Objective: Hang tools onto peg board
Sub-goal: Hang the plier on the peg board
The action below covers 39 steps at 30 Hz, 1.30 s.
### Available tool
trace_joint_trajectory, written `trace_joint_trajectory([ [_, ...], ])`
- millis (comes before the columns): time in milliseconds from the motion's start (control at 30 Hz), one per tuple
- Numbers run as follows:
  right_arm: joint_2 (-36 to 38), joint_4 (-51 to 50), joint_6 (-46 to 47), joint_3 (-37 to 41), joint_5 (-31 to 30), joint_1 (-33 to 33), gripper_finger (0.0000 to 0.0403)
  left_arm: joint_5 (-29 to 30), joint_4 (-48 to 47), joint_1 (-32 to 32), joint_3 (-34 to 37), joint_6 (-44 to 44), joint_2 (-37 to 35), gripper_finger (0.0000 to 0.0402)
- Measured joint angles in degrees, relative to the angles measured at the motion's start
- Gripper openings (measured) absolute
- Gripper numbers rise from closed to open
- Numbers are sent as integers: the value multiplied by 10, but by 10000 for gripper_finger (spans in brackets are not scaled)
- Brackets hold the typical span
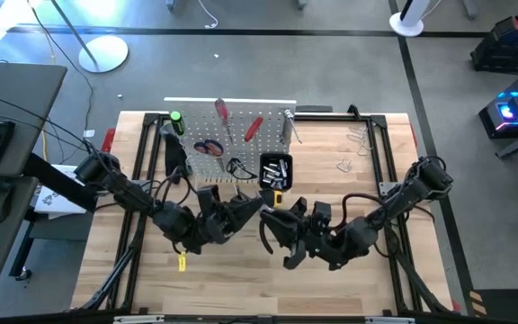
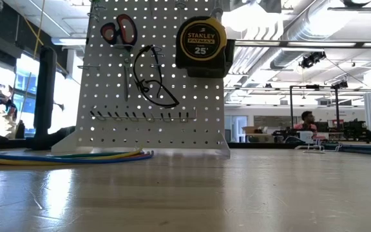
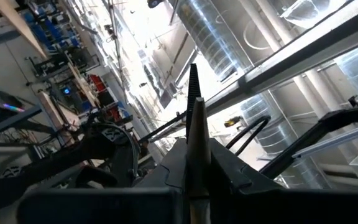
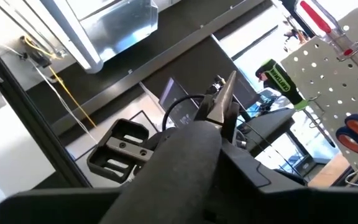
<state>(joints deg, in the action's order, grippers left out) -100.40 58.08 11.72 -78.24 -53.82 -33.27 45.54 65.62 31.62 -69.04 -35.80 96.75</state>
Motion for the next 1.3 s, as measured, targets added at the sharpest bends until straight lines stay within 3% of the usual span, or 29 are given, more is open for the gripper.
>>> trace_joint_trajectory([
  [67,0,0,-1,0,-1,-1,69,-1,15,0,0,20,1,30],
  [300,0,1,0,0,-38,-15,67,4,-9,2,2,63,3,124],
  [467,1,2,-13,0,-69,-31,67,11,-12,3,2,75,4,156],
  [767,2,4,-30,-1,-104,-46,66,-4,0,4,2,81,2,167],
  [1067,24,34,-91,-1,-86,-57,66,-21,-23,12,1,155,-48,168],
  [1300,41,30,-105,-1,-29,-59,66,-9,-99,20,2,150,-53,168],
])
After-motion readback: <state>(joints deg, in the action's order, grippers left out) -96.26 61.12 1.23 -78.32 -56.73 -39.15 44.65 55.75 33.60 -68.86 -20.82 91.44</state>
